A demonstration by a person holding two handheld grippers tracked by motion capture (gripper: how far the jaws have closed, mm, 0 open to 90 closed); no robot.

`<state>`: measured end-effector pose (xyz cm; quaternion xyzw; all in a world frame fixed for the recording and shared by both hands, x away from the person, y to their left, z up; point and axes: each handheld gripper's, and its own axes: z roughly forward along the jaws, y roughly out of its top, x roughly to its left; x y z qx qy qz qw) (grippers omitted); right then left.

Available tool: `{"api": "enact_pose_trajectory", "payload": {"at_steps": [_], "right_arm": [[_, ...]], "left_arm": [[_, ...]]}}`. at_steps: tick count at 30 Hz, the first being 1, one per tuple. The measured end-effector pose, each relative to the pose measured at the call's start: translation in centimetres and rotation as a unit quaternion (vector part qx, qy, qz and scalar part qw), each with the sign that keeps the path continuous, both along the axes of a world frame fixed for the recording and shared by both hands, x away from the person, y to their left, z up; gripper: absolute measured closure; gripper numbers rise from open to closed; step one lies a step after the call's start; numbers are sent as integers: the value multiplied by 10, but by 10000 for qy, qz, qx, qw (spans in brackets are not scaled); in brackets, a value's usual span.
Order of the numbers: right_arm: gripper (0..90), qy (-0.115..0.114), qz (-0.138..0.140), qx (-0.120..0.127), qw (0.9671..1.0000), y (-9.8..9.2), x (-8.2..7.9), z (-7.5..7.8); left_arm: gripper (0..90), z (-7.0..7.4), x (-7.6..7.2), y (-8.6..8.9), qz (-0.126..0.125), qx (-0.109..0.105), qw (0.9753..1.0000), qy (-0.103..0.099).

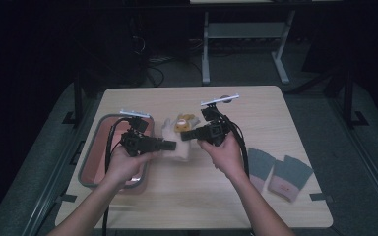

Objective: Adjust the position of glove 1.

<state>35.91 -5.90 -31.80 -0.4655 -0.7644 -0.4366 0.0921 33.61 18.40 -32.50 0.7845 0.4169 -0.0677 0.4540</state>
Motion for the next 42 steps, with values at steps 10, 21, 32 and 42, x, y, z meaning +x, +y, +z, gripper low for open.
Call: {"api": "enact_pose_trajectory", "payload": {"at_steps": [10, 21, 32, 42], "right_arm": [[813, -90, 88, 34, 9999, 13, 5, 14], [814, -204, 238, 74, 9995, 40, 11, 32], [813, -241, 439, 76, 9987, 67, 21, 38], [813, -199, 576, 153, 9980, 90, 26, 35]], "left_arm": [[666, 16, 1, 16, 26, -24, 9999, -111], [666, 32, 0, 44, 194, -102, 9996, -204], [667, 37, -1, 69, 391, -107, 9989, -224], [667, 34, -3, 91, 538, -74, 9983, -198]]}}
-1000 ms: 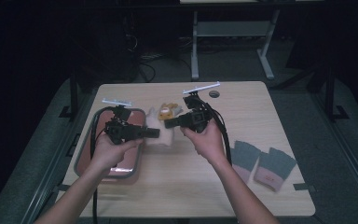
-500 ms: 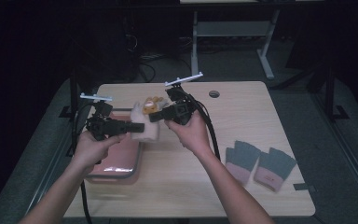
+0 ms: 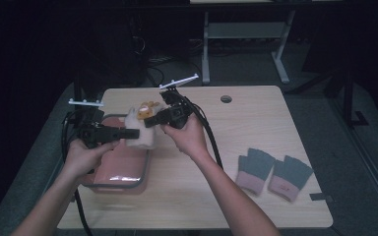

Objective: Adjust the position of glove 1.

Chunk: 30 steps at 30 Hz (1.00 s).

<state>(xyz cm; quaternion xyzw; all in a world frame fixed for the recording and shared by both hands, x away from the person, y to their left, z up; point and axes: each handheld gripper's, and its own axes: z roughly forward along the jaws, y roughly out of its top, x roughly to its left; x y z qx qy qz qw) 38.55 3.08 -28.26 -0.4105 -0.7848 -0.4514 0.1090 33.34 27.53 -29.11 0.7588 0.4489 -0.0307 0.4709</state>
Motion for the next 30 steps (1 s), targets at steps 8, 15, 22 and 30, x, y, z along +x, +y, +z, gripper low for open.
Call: {"api": "enact_pose_trajectory", "payload": {"at_steps": [8, 15, 22, 30], "right_arm": [[813, 82, 148, 63, 9998, 19, 4, -7], [811, 228, 208, 126, 9994, 31, 7, -16], [811, 331, 268, 152, 9990, 43, 9, -25], [810, 455, 293, 196, 9983, 53, 13, -37]], "left_arm": [[668, -6, -3, 18, 160, -10, 9998, 66], [668, -11, -3, 30, 223, 55, 9996, 153], [668, -18, -2, 41, 305, 66, 9992, 255], [667, -27, -1, 50, 344, 126, 9987, 349]]}}
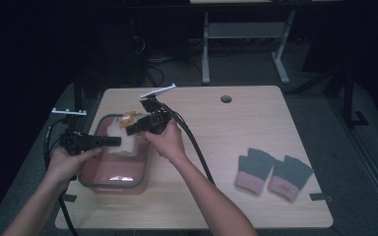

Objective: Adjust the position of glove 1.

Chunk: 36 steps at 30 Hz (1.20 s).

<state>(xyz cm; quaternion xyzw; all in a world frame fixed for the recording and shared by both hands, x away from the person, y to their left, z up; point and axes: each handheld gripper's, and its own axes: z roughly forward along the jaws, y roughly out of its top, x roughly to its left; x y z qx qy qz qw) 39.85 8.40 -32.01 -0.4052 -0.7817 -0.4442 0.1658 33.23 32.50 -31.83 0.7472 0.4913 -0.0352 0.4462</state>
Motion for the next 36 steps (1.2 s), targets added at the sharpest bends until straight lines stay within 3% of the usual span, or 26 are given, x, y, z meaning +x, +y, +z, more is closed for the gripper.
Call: {"api": "enact_pose_trajectory", "payload": {"at_steps": [6, 16, 22, 28, 36], "right_arm": [[809, 125, 23, -12, 9999, 8, 2, -9], [806, 340, 48, -18, 9994, 16, 7, -31], [803, 513, 55, -101, 9986, 20, 9, -46], [798, 677, 46, -187, 9975, 24, 11, -60], [792, 729, 66, -441, 9963, 32, 11, -72]], "left_arm": [[667, -5, 1, 5, 28, 127, 9999, 102], [667, -23, 5, 10, 105, 164, 9992, 362], [667, -32, 7, 10, 62, 416, 9979, 494], [667, -41, 9, 10, 108, 537, 9965, 626], [666, -53, 10, 9, 142, 772, 9938, 788]]}}
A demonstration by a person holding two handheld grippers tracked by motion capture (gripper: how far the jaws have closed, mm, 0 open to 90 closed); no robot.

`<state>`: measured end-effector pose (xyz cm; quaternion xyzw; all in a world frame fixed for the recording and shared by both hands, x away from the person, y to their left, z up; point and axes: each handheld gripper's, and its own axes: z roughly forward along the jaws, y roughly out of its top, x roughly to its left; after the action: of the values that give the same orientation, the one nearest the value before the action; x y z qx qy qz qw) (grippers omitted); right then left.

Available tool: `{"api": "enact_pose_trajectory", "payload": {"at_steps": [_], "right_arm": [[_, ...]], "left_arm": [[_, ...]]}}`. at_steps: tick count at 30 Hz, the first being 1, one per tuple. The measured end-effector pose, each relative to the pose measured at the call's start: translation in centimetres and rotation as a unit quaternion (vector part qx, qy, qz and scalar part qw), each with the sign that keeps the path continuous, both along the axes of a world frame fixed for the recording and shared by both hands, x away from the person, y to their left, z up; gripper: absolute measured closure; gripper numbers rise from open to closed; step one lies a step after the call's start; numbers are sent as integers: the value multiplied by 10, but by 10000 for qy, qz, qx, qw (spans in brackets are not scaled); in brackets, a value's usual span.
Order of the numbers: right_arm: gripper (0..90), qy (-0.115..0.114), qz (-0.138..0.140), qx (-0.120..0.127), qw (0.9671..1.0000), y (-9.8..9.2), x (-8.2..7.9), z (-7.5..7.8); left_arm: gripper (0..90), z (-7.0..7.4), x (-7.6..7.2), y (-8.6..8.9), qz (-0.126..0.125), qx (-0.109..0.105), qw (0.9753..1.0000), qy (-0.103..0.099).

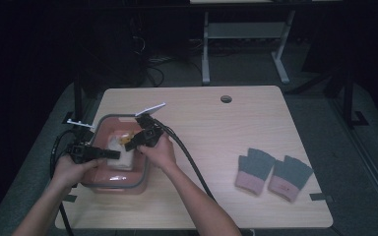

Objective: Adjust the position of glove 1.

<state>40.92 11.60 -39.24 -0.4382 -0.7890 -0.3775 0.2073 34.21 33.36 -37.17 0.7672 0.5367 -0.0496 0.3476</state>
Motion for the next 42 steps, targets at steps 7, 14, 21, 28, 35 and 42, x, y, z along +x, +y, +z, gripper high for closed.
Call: {"api": "enact_pose_trajectory", "payload": {"at_steps": [7, 14, 21, 28, 35, 42], "right_arm": [[767, -124, 78, -382, 9992, 8, -2, -6], [726, -232, 198, -626, 9976, 10, -4, -4], [692, -315, 260, -713, 9966, 7, -5, 0], [676, -342, 213, -652, 9971, -1, -4, 5], [665, -398, 199, -591, 9973, -7, -6, 10], [656, -423, 155, -495, 9978, -15, -8, 14]], "left_arm": [[667, -11, -1, 0, 30, 144, 9998, 133], [670, -19, -2, 1, 118, 247, 9995, 137], [670, -27, -1, 0, 133, 393, 9988, 259], [667, -30, 0, -2, 194, 620, 9974, 322], [592, -25, 0, -3, 246, 719, 9968, 254], [528, -2, 0, 4, 429, 864, 9953, -6]]}}
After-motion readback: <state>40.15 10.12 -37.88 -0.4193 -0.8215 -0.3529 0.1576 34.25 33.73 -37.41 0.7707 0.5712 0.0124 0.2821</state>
